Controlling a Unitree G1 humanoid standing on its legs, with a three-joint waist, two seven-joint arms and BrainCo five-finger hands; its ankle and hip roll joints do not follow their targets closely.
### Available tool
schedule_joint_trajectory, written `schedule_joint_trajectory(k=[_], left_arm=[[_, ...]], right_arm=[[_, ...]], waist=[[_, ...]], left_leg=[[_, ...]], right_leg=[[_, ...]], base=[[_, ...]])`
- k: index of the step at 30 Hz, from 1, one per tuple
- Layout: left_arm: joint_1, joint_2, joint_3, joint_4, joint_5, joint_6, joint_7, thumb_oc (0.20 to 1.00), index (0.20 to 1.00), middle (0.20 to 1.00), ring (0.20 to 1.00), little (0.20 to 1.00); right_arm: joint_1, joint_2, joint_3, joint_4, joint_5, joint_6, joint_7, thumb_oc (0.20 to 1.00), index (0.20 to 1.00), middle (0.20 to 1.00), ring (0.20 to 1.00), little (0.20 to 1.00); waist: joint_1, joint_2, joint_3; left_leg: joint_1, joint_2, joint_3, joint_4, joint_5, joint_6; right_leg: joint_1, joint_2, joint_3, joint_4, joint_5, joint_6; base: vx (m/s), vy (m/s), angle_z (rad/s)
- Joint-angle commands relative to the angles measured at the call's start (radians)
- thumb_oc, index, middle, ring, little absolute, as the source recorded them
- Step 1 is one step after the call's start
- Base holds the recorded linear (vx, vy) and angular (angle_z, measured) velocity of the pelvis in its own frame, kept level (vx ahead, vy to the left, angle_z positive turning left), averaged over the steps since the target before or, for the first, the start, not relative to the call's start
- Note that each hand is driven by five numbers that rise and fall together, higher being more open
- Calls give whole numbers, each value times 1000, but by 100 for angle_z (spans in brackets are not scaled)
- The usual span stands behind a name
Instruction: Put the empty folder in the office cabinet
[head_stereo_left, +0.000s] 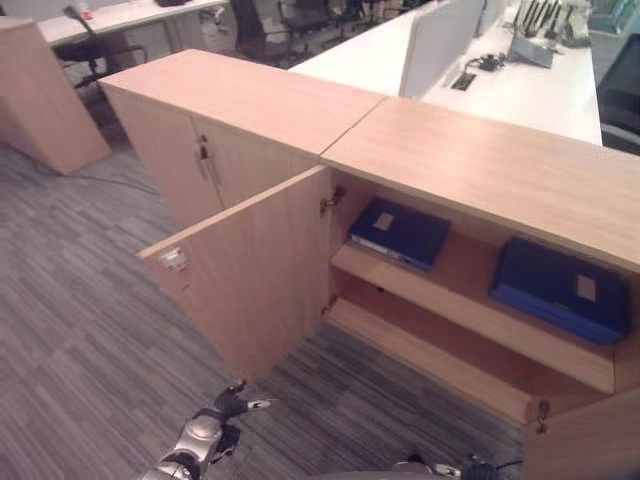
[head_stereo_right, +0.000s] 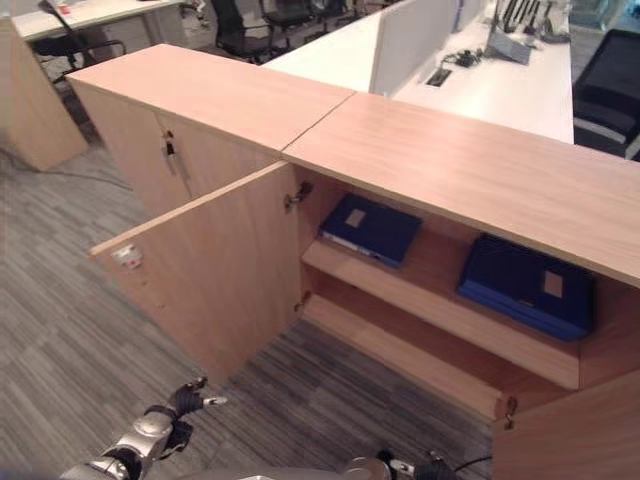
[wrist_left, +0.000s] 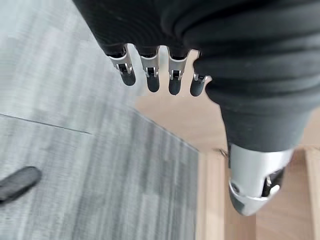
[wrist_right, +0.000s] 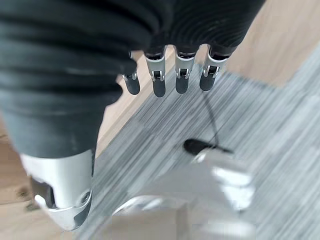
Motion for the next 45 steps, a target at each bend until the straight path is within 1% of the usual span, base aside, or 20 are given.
schedule_joint_trajectory(k=[1, 3, 4, 5, 6, 8, 9, 11, 15, 19, 30, 31, 32, 34, 36, 39, 40, 41, 43, 45], left_arm=[[-43, -24, 54, 10, 40, -22, 13, 1000, 1000, 1000, 1000, 1000], [-42, -24, 60, 22, 40, -15, 16, 1000, 1000, 1000, 1000, 1000], [-42, -28, 63, 26, 33, -11, 19, 1000, 1000, 1000, 1000, 1000], [-42, -28, 63, 26, 33, -11, 19, 1000, 1000, 1000, 1000, 1000], [-45, -39, 61, 36, 30, -1, 19, 1000, 1000, 1000, 1000, 1000], [-51, -54, 49, 43, 34, 2, 23, 1000, 1000, 1000, 1000, 1000], [-54, -64, 46, 45, 34, 2, 27, 1000, 1000, 1000, 1000, 1000], [-64, -84, 49, 45, 22, 1, 38, 1000, 1000, 1000, 1000, 1000], [-69, -131, 53, 45, -28, 1, 54, 1000, 1000, 1000, 1000, 1000], [-31, -147, 59, 68, -5, -1, 42, 1000, 1000, 1000, 1000, 1000], [22, -138, 83, 62, -3, -9, 43, 1000, 1000, 1000, 1000, 1000], [70, -88, 98, 58, -2, -17, -3, 1000, 1000, 1000, 1000, 1000], [88, -59, 115, 51, 4, -20, 12, 1000, 1000, 1000, 1000, 1000], [98, -54, 133, 9, -40, -34, 15, 1000, 1000, 1000, 1000, 1000], [84, -32, 198, -53, -123, -65, 37, 1000, 1000, 1000, 1000, 1000], [-26, 78, 310, -175, -268, -112, 101, 1000, 1000, 1000, 1000, 1000], [-69, 118, 319, -189, -290, -118, 109, 1000, 1000, 1000, 1000, 1000], [-70, 119, 319, -188, -291, -118, 109, 1000, 1000, 1000, 1000, 1000], [-186, 218, 308, -209, -306, -126, 125, 1000, 1000, 1000, 1000, 1000], [-257, 256, 301, -217, -334, -131, 130, 1000, 1000, 1000, 1000, 1000]], right_arm=[[-60, -19, -3, -6, 45, 5, -6, 1000, 1000, 1000, 1000, 1000], [-73, -4, 15, -9, 51, 3, 0, 1000, 1000, 1000, 1000, 1000], [-77, 0, 30, -10, 55, 0, 2, 1000, 1000, 1000, 1000, 1000], [-77, 0, 30, -10, 55, 0, 2, 1000, 1000, 1000, 1000, 1000], [-79, 3, 44, -2, 58, 0, 7, 1000, 1000, 1000, 1000, 1000], [-77, 7, 66, 18, 46, 1, 4, 1000, 1000, 1000, 1000, 1000], [-76, 9, 74, 27, 38, 3, 4, 1000, 1000, 1000, 1000, 1000], [-77, 9, 90, 34, 17, 5, 5, 1000, 1000, 1000, 1000, 1000], [-75, 11, 104, 68, -15, 19, -3, 1000, 1000, 1000, 1000, 1000], [-65, 21, 99, 86, -11, 21, -3, 1000, 1000, 1000, 1000, 1000], [-33, 15, 84, 99, -12, 17, 6, 1000, 1000, 1000, 1000, 1000], [-23, 0, 67, 94, -10, 15, 12, 1000, 1000, 1000, 1000, 1000], [-18, -21, 45, 97, -10, 10, 8, 1000, 1000, 1000, 1000, 1000], [-19, -44, 25, 99, -9, 4, 5, 1000, 1000, 1000, 1000, 1000], [-17, -58, -5, 115, 0, 2, 1, 1000, 1000, 1000, 1000, 1000], [2, -66, 1, 106, -10, 4, 0, 1000, 1000, 1000, 1000, 1000], [3, -74, 8, 100, -15, 6, 2, 1000, 1000, 1000, 1000, 1000], [3, -74, 7, 100, -15, 6, 2, 1000, 1000, 1000, 1000, 1000], [-1, -84, 22, 91, -17, 11, 10, 1000, 1000, 1000, 1000, 1000], [-6, -88, 26, 83, -4, 11, 16, 1000, 1000, 1000, 1000, 1000]], waist=[[5, 27, 29], [14, 24, 41], [15, 26, 43], [15, 26, 42], [23, 37, 36], [36, 37, 26], [43, 32, 21], [45, 29, 22], [67, 14, 0], [82, 8, -22], [99, 24, -29], [106, 32, -24], [112, 41, -18], [117, 57, 0], [120, 63, 14], [100, 59, 4], [91, 59, 3], [92, 58, 4], [74, 57, 3], [63, 54, 5]], left_leg=[[-18, 46, -14, 74, -39, 33], [-34, 37, -25, 75, -31, 47], [-42, 26, -38, 70, -23, 58], [-43, 26, -38, 70, -23, 58], [-59, 2, -71, 54, -5, 84], [-66, -25, -100, 37, 5, 99], [-67, -33, -111, 32, 9, 103], [-64, -40, -139, 27, 15, 106], [-62, -41, -154, 11, 21, 104], [-43, -40, -162, -1, 18, 100], [-29, -40, -168, -13, 30, 90], [-33, -41, -171, -13, 34, 90], [-39, -43, -175, -11, 36, 89], [-40, -44, -182, -6, 27, 88], [-49, -49, -181, -4, 33, 87], [-38, -47, -161, -11, 29, 83], [-36, -45, -153, -13, 27, 82], [-36, -46, -152, -13, 27, 82], [-39, -45, -137, -13, 24, 81], [-41, -48, -132, -13, 20, 85]], right_leg=[[-69, 54, 76, 31, 54, 40], [-78, 77, 113, 65, 48, 38], [-80, 116, 156, 87, 15, 27], [-81, 116, 156, 87, 15, 27], [-75, 201, 194, 117, -67, -1], [-43, 248, 159, 119, -122, -29], [-37, 253, 149, 113, -125, -34], [-42, 273, 181, 98, -117, -31], [3, 257, 189, 19, -100, -31], [48, 247, 179, -30, -101, -33], [88, 229, 139, -83, -86, -35], [87, 227, 133, -84, -85, -34], [83, 223, 128, -82, -81, -33], [88, 221, 115, -84, -85, -31], [85, 212, 101, -88, -79, -27], [84, 207, 115, -89, -72, -18], [79, 205, 123, -88, -69, -14], [79, 205, 124, -88, -69, -14], [64, 201, 136, -83, -60, -5], [48, 198, 144, -67, -58, 3]], base=[[-63, 187, 12], [-65, 190, 19], [-40, 178, 28], [-28, 331, 36], [-6, 292, 49], [5, 248, 36], [33, 85, 34], [48, 19, 90], [36, -23, 45], [57, -9, 8], [-14, -5, 3], [-121, 53, -2], [-110, 83, -4], [-84, 75, 9], [-53, 67, 31], [54, 49, 2], [34, 32, -12], [31, 39, -18], [23, 49, -33], [3, 37, -24]])
